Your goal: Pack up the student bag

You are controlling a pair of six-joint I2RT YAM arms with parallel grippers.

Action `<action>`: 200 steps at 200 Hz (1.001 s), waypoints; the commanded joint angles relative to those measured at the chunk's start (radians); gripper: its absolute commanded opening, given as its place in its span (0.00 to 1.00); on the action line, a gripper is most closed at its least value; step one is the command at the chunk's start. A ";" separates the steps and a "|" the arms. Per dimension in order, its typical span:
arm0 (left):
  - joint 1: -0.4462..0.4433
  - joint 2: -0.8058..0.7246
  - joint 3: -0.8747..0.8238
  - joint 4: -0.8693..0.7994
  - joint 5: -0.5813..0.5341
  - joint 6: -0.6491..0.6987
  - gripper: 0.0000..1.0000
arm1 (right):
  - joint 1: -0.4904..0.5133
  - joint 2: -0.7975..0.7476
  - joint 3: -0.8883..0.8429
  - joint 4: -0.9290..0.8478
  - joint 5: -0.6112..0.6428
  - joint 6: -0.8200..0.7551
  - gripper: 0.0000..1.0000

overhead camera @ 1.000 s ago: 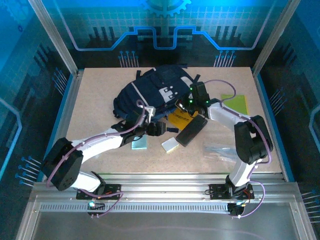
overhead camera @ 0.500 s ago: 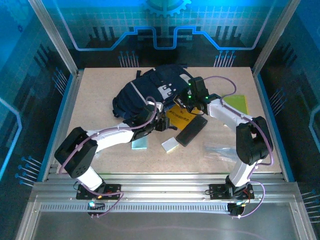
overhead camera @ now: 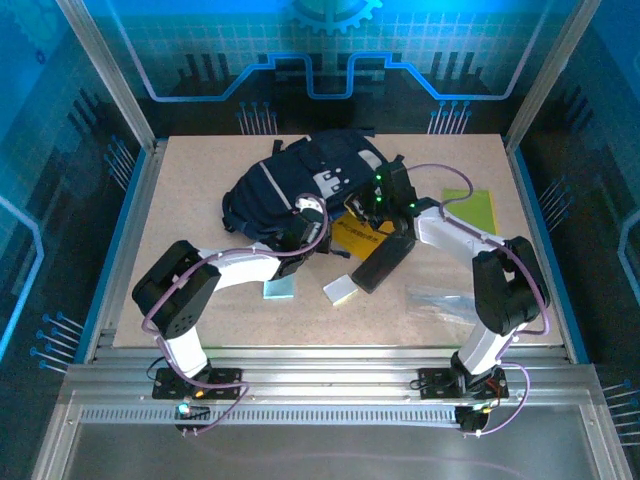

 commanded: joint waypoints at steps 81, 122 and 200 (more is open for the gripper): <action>0.086 -0.134 -0.026 -0.181 0.276 0.062 0.00 | -0.039 -0.029 0.095 -0.102 0.000 -0.178 0.00; 0.147 -0.129 -0.029 -0.308 0.345 0.068 0.00 | -0.057 -0.004 0.123 -0.121 0.000 -0.211 0.00; 0.177 -0.167 -0.088 -0.383 0.262 0.034 0.00 | -0.101 0.006 0.117 -0.140 -0.003 -0.264 0.00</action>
